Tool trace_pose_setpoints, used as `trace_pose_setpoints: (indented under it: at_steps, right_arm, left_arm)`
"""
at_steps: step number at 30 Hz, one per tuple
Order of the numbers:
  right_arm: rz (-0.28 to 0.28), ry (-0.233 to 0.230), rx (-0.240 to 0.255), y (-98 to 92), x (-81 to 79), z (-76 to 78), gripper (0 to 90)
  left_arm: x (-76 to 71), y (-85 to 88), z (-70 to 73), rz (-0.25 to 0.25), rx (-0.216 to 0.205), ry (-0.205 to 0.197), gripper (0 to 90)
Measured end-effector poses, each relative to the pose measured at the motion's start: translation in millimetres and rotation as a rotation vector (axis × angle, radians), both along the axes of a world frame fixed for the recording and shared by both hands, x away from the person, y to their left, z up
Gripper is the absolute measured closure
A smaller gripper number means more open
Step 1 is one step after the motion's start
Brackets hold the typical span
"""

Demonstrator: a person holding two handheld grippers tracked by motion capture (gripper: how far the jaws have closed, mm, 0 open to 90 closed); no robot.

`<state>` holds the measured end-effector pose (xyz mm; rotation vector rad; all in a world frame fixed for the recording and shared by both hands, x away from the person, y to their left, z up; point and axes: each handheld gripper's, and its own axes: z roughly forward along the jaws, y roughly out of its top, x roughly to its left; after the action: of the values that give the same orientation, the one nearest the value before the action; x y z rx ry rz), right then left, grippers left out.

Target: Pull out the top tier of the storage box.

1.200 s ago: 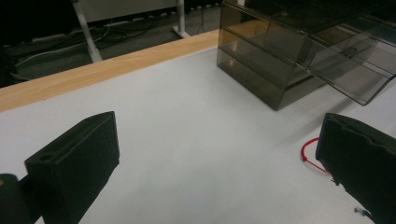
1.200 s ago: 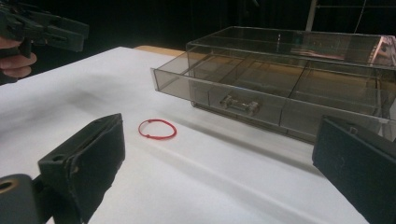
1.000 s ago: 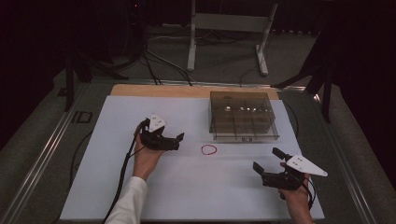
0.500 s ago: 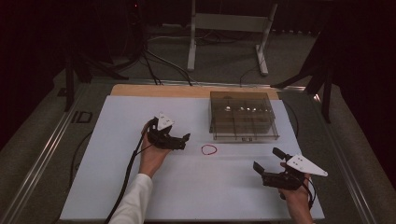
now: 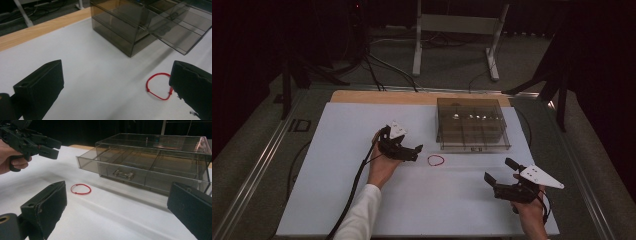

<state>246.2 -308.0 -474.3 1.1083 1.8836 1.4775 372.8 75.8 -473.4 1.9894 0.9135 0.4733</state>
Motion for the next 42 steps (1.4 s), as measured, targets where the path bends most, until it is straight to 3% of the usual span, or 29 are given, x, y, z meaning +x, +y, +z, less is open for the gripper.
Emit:
trace_pose_setpoints:
  at_steps: [10, 27, 42]
  right_arm:
    - [0.001, 0.005, 0.001, 0.1, 0.5, -0.6, 2.9]
    - [-0.002, 0.004, 0.003, -0.7, 0.7, -0.5, 2.9]
    - [0.003, 0.005, 0.001, 0.3, 0.2, -0.5, 2.9]
  left_arm:
    - [4.3, -17.3, -7.7, -0.033, 0.010, 0.033, 1.1]
    - [7.3, -38.8, -8.9, -0.079, 0.050, 0.047, 1.1]
    - [7.5, -57.0, -19.5, -0.118, 0.070, 0.077, 1.1]
